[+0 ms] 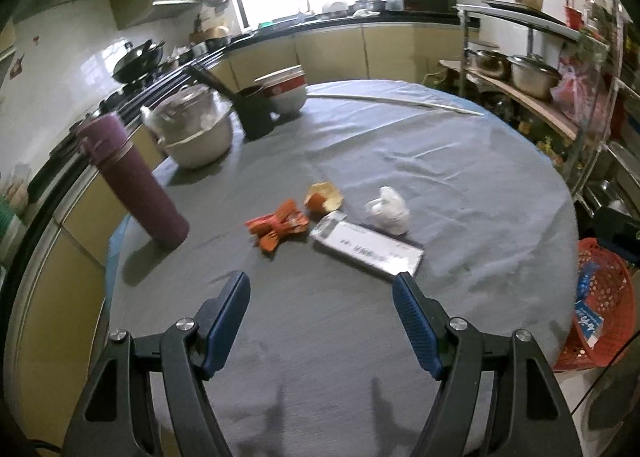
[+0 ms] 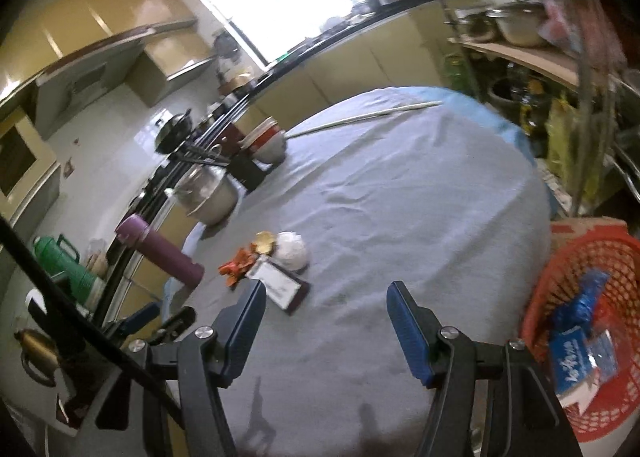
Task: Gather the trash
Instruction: 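Move both open tools back over the table toward the peels and tissue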
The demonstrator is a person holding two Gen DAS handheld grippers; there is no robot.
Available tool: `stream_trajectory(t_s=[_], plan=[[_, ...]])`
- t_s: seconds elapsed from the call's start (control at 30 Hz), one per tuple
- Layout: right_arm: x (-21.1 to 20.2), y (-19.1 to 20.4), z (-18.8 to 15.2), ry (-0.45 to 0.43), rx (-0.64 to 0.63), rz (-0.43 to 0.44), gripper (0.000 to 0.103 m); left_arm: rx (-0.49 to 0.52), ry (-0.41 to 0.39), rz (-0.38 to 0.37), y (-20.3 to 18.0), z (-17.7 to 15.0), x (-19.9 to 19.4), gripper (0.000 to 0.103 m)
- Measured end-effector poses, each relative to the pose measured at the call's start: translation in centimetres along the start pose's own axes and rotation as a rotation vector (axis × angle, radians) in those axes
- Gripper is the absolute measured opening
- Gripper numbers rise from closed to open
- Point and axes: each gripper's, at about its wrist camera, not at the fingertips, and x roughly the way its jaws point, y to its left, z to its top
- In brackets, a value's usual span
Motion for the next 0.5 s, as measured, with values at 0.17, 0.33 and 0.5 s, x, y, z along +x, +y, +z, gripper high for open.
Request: stream_trajectory(t_s=[0.17, 0.33, 0.5], plan=[[1.8, 2.3, -0.5, 0.045, -0.050, 0.027, 0.066, -0.068, 0.046, 0.029, 3.9, -1.3, 1.4, 0.075], [3.9, 3.0, -1.1, 0.103, -0.074, 0.039, 0.066, -0.176, 0.115, 0.061, 8.4, -2.3, 3.3, 0.075], [5.9, 3.2, -0.8, 0.142, -0.065, 0.050, 0.066, -0.252, 0.131, 0.050, 11.6, -2.2, 4.1, 0.075]])
